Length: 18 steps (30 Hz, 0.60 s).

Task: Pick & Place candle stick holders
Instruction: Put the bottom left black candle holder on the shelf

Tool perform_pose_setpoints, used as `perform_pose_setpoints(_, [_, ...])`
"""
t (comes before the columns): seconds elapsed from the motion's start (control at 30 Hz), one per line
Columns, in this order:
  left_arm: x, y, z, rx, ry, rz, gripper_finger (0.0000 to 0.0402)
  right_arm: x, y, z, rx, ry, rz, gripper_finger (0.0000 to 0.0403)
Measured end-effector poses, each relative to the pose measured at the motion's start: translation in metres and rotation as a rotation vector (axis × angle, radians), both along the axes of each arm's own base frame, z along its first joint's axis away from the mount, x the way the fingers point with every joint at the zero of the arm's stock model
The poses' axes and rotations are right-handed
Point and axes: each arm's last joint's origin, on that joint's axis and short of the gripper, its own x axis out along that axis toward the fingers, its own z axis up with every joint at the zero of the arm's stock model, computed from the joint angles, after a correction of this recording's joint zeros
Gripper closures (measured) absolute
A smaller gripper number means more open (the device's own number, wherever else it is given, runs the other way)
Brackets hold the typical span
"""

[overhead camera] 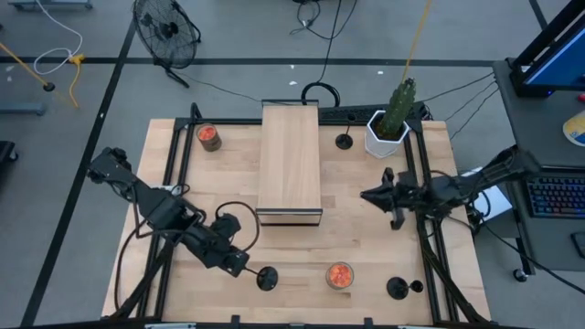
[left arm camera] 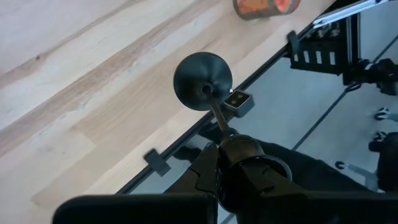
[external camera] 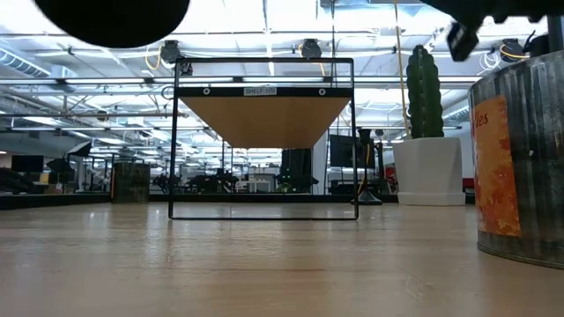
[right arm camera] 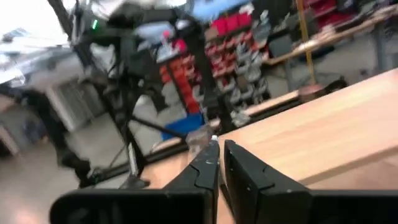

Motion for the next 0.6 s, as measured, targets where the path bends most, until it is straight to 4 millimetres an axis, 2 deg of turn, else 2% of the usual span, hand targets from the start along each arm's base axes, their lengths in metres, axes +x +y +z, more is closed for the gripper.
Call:
perform_pose_setpoints(0.27, [0.003, 0.006, 0.006, 0.003, -0.022, -0.012, 0.0385, 0.039, 0.015, 0.026, 0.023, 0.080, 0.063, 0.0385])
perform_pose_setpoints(0.43, [0.005, 0.009, 0.007, 0.010, -0.028, -0.012, 0.0385, 0.066, 0.020, 0.034, 0.078, 0.156, 0.173, 0.0385])
perform_pose_setpoints(0.6, [0.008, 0.013, 0.007, 0.022, -0.036, -0.025, 0.0385, 0.092, 0.021, 0.033, 0.105, 0.217, 0.282, 0.0385])
